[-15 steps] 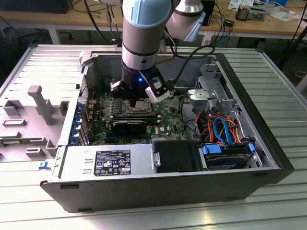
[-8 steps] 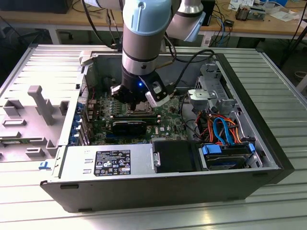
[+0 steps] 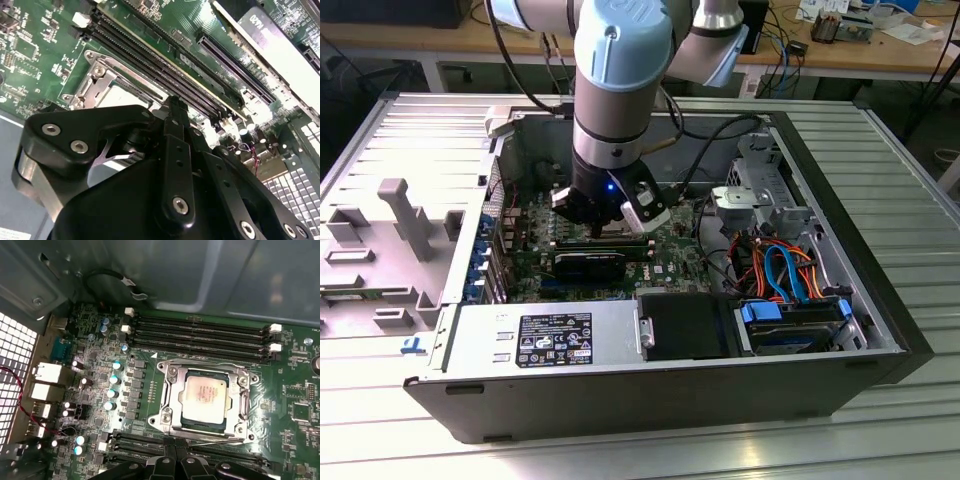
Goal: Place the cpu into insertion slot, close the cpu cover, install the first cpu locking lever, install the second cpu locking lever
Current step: 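Install the second cpu locking lever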
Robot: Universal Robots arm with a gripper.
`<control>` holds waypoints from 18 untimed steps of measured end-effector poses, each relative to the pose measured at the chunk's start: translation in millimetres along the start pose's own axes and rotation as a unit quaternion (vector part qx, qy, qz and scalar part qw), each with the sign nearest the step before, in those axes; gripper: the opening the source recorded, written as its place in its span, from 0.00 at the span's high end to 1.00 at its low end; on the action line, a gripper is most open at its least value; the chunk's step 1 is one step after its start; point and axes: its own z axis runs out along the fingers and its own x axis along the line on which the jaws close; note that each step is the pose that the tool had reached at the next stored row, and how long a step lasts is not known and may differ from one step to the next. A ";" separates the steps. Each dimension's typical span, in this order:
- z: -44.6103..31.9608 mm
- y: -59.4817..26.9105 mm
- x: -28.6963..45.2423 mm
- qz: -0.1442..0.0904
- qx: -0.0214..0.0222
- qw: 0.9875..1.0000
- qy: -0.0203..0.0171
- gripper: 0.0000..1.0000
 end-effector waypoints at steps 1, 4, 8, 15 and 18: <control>2.0 -0.1 1.6 0.000 0.000 1.000 0.000 0.89; 6.2 0.1 8.9 0.000 0.000 1.000 0.000 0.89; 10.1 0.3 14.2 0.000 -0.003 1.000 0.000 0.89; 14.2 -0.9 17.4 -0.001 -0.008 1.000 -0.001 0.89; 16.9 -1.7 17.6 -0.001 -0.008 1.000 -0.001 0.89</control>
